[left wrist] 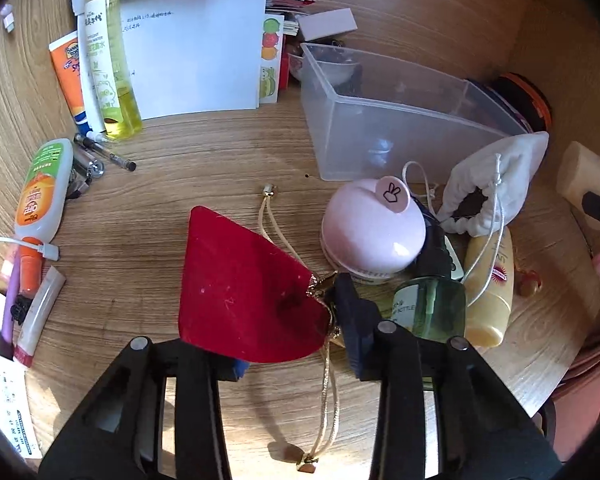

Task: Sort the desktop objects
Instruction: 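Lift the red pouch with the left gripper while the right carries the cream tub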

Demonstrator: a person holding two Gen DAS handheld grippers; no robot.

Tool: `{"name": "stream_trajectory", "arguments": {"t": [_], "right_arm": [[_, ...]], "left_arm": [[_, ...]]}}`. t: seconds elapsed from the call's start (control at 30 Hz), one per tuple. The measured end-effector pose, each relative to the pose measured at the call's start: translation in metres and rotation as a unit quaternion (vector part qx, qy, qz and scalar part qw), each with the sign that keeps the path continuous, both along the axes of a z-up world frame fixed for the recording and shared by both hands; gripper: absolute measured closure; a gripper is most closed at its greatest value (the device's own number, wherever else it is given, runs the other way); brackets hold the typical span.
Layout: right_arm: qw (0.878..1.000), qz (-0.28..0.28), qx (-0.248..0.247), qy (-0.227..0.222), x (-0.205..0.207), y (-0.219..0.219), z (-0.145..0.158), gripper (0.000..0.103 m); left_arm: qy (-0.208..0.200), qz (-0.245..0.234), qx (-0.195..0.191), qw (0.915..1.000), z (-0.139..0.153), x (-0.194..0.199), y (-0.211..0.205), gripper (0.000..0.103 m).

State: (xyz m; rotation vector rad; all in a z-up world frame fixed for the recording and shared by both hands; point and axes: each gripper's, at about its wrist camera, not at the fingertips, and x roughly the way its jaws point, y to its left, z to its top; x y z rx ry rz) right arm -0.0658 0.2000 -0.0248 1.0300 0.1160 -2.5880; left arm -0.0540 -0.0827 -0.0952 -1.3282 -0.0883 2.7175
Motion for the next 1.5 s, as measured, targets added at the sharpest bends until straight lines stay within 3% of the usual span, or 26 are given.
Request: {"name": "stream_trajectory", "arguments": {"t": [0.53, 0.93, 1.2, 1.5], "right_arm": [[1.0, 0.006, 0.006, 0.028, -0.015, -0.001, 0.036, 0.036], [0.999, 0.013, 0.009, 0.042, -0.042, 0.0, 0.061, 0.036], [0.999, 0.02, 0.006, 0.034, -0.08, -0.01, 0.061, 0.036], [0.999, 0.034, 0.022, 0.006, -0.134, -0.026, 0.037, 0.036]], "left_arm": [[0.082, -0.012, 0.005, 0.9965, 0.079, 0.012, -0.008, 0.072], [0.125, -0.059, 0.003, 0.9904, 0.138, -0.025, 0.013, 0.071], [0.126, -0.088, 0.0, 0.9882, 0.147, -0.07, 0.039, 0.071], [0.093, -0.115, -0.006, 0.989, 0.124, -0.129, 0.064, 0.071]]}}
